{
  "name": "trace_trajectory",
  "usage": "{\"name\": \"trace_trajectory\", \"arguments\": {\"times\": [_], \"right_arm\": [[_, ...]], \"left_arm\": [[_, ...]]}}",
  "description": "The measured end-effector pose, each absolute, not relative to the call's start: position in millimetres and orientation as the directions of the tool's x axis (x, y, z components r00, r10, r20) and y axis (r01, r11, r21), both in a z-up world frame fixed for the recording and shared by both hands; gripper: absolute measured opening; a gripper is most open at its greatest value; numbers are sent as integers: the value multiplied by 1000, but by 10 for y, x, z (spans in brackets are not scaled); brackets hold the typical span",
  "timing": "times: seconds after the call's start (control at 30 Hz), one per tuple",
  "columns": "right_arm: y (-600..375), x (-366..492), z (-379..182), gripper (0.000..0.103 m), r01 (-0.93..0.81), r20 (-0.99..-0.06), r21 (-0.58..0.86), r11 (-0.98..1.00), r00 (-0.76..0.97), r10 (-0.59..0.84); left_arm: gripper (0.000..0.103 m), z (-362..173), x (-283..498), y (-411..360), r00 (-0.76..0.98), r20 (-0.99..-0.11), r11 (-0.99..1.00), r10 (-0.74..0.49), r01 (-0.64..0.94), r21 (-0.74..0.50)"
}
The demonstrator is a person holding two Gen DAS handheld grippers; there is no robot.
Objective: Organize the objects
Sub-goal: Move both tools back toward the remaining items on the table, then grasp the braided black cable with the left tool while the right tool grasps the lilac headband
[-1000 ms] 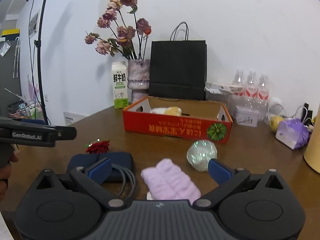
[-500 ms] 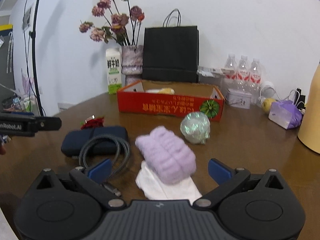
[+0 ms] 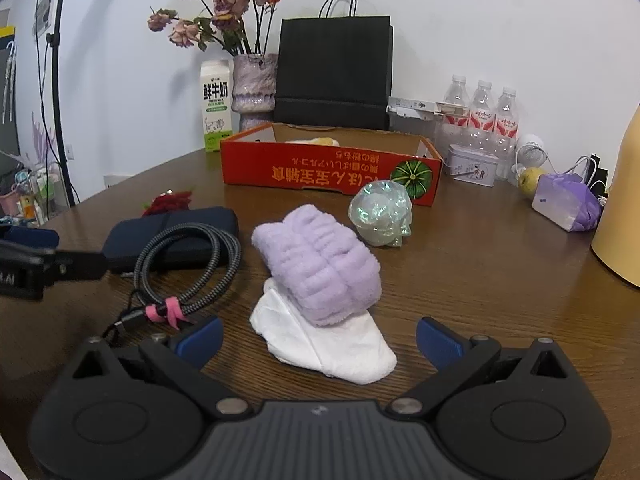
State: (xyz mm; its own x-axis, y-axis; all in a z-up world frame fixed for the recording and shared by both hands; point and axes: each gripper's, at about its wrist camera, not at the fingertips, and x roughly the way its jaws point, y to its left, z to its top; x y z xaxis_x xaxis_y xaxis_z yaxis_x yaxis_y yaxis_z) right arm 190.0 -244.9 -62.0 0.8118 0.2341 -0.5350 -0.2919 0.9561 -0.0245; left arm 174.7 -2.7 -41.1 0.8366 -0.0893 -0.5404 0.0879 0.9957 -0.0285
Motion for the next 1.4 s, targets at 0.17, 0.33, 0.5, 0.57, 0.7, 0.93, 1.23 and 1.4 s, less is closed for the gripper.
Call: {"name": "trace_trajectory", "arguments": {"times": [0.17,0.33,0.5,0.57,0.7,0.93,1.23,1.4], "right_arm": [[-2521,1991,-634,103,-290,-543,-56,955,812,214],[-2660,2106,-596,103,-277,-532,-64,959,822,202],[-2763,2165,-648,103,-277,-526,-25,961,821,223],[-2777,2174,-665,103,-260,-523,-25,965,826,209],[-2839,2178,-661,103,-271,-517,20,962,821,242],[-2863,2178,-655,103,-268,-511,39,963,823,250],[-2870,2204,-669,103,-263,-525,54,963,813,251],[-2874,2204,-669,103,-261,-520,59,964,816,252]], "left_arm": [[103,-471,1860,-261,799,-586,989,-134,145,-28],[103,-498,2007,-490,779,-614,989,-130,148,-21],[103,-538,2190,-633,753,-649,994,-103,107,-33],[103,-542,2239,-673,752,-654,996,-80,80,-30],[103,-542,2318,-749,749,-660,999,-50,47,-22],[103,-563,2400,-853,754,-657,1000,-9,-5,-19],[90,-596,2382,-851,769,-639,998,28,-54,-21],[89,-588,2320,-832,773,-634,998,26,-51,-22]]}}
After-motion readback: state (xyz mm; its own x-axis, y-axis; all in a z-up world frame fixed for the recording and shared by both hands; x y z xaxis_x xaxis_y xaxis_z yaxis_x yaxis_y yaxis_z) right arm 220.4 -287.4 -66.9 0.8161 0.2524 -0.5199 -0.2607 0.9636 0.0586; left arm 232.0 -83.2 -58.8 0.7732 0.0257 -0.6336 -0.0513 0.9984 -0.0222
